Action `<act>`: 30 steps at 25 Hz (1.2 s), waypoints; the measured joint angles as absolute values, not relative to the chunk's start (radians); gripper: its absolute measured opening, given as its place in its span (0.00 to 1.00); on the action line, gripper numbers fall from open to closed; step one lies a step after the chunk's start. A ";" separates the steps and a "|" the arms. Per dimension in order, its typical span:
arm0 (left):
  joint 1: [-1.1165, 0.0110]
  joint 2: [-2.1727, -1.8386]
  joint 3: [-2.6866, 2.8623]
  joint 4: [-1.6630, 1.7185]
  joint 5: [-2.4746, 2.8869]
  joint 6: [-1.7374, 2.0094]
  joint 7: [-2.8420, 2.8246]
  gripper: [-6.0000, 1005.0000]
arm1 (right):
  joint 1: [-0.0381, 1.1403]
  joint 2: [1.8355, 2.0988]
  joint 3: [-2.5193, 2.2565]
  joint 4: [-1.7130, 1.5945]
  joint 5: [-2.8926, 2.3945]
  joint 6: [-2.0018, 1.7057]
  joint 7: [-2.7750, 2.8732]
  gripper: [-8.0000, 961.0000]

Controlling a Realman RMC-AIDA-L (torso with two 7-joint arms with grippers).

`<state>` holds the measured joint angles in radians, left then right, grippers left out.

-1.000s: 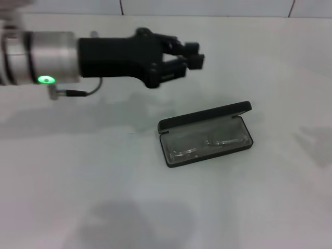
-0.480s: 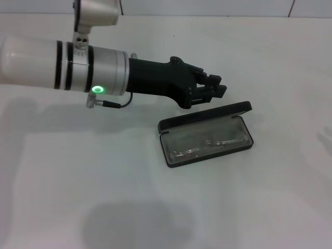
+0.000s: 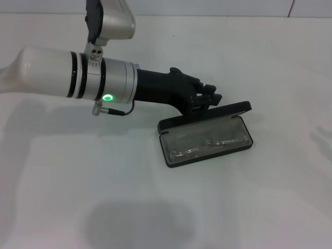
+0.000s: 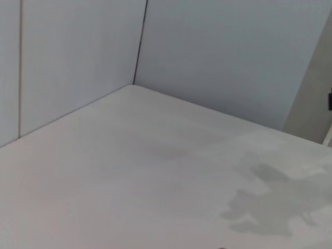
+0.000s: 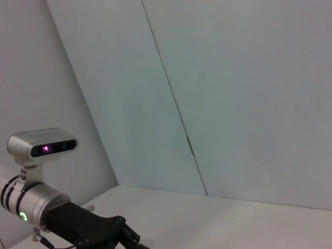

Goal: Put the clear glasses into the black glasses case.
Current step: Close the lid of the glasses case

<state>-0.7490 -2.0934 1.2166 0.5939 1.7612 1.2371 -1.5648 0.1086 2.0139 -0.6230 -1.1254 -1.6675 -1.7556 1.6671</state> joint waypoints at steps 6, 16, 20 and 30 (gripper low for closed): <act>-0.753 -2.094 1.216 0.565 1.768 1.229 -1.563 0.23 | 0.122 2.014 -0.624 -1.101 -1.668 -1.757 1.661 0.25; -0.759 -2.094 1.234 0.529 1.770 1.217 -1.563 0.23 | 0.129 2.014 -0.625 -1.069 -1.669 -1.765 1.650 0.27; -0.755 -2.094 1.256 0.527 1.767 1.205 -1.563 0.24 | 0.131 2.014 -0.626 -1.059 -1.669 -1.772 1.641 0.28; -0.751 -2.096 1.320 0.528 1.758 1.210 -1.563 0.26 | 0.133 2.014 -0.630 -1.049 -1.669 -1.784 1.640 0.29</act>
<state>-0.7511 -2.0959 1.3201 0.5277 1.7584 1.2097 -1.5627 0.1326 2.0140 -0.6296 -1.0487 -1.6690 -1.7837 1.6397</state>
